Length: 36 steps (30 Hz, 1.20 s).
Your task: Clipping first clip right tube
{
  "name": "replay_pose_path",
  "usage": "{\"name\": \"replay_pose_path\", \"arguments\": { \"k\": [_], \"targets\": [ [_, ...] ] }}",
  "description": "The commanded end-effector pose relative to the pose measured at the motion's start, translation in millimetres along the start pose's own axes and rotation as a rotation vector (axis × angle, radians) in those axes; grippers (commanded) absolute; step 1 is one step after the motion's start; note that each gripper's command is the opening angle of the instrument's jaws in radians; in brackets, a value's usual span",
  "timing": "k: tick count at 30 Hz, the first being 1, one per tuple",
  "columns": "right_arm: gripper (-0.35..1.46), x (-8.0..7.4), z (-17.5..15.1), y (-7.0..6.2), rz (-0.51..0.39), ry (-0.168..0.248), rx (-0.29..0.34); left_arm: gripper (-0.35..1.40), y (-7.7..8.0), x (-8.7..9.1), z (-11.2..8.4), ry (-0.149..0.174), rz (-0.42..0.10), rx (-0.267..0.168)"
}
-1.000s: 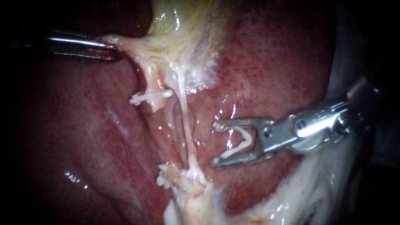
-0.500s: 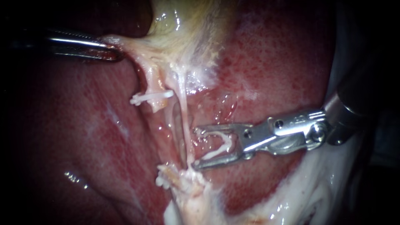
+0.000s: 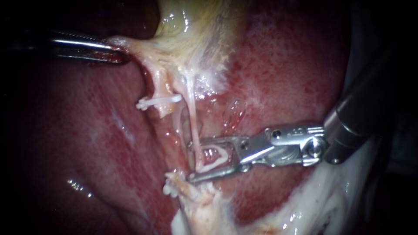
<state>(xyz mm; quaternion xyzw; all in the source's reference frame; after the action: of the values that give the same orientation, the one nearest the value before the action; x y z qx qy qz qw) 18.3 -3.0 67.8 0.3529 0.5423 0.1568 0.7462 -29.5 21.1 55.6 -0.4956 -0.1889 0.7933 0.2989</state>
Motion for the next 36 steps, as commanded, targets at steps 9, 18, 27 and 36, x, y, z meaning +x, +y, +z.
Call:
{"name": "replay_pose_path", "arguments": {
  "k": [9, 18, 27, 36],
  "targets": [
    [0.44, 1.1, 0.1, -1.3, 0.094, 0.079, 0.074, -0.35, 0.0, 0.0, 0.1, 0.000, 0.000, 0.000],
    [0.40, 2.9, -0.3, -2.6, 0.121, 0.106, 0.105, -0.35, -0.2, 0.0, 0.1, 0.000, 0.000, 0.000],
    [0.26, 3.0, -0.8, -2.7, 0.152, 0.103, 0.110, -0.35, -0.2, 0.0, 0.1, 0.000, 0.000, 0.000],
    [-0.18, 3.1, -1.1, -2.9, 0.240, 0.094, 0.114, -0.35, -0.2, 0.0, 0.1, 0.000, 0.000, 0.000]
  ]
}}
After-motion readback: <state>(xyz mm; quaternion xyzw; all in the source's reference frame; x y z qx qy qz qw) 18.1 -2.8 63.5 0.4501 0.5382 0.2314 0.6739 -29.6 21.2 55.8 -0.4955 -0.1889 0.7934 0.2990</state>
